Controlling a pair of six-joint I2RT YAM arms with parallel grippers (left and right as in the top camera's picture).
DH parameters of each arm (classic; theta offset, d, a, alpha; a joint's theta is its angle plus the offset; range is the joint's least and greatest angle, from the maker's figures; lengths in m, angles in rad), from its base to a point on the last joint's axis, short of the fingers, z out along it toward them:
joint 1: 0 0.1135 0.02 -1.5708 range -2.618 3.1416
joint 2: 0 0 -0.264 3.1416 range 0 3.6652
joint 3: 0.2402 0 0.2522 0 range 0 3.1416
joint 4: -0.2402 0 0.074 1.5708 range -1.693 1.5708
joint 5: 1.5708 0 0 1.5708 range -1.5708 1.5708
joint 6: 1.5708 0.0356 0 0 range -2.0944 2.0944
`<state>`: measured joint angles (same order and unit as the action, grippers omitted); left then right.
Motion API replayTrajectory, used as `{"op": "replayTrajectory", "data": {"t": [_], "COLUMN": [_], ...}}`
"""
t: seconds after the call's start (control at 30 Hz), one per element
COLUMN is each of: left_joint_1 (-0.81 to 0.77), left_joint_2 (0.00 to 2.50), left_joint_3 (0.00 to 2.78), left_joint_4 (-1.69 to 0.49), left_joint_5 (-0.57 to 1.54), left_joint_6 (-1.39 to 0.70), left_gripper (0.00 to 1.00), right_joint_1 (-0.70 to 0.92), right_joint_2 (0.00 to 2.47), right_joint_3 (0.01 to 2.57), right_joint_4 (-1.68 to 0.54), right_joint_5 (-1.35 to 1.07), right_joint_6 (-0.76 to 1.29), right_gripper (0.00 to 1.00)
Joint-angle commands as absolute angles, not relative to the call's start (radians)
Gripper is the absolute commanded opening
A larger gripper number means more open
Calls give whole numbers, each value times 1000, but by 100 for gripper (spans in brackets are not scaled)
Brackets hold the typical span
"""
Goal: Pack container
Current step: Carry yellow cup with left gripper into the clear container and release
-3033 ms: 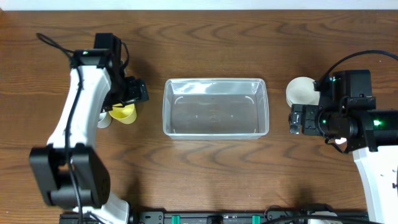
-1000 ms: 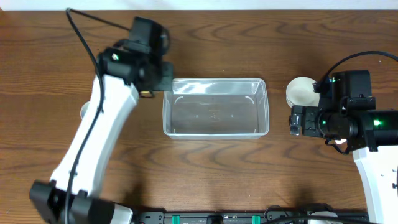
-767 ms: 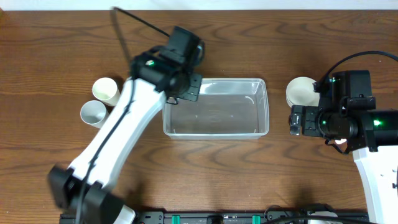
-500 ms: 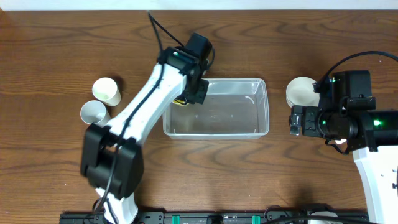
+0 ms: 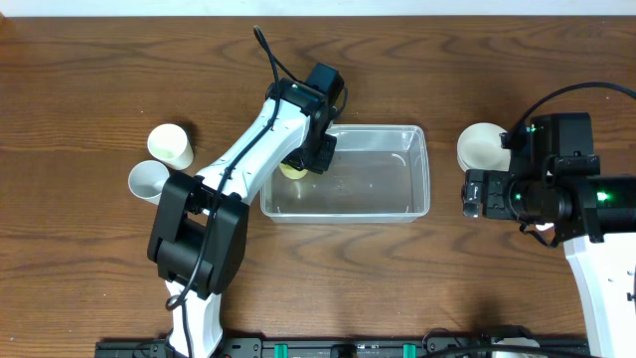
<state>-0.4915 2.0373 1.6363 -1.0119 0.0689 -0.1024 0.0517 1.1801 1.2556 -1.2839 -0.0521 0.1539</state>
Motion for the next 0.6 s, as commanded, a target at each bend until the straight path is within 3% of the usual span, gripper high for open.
{"op": "replayTrajectory", "data": {"t": [0.0,0.57], "left_joint_1": [-481,-477], "left_joint_2": [2038,1847], "left_joint_3": [1633,1637], "left_joint_4": [-1013,-1000], "left_joint_5": [67,-125], "left_joint_6": [-97,-93], "left_gripper": [43,52], "right_joint_1": [58,58], "right_joint_2": [1180,1180], "right_joint_3": [1275,1275], "right_joint_4": [-1287,-1286], "right_joint_5": [-44,-41], "right_joint_6": [171,171], "right_gripper": [99,99]}}
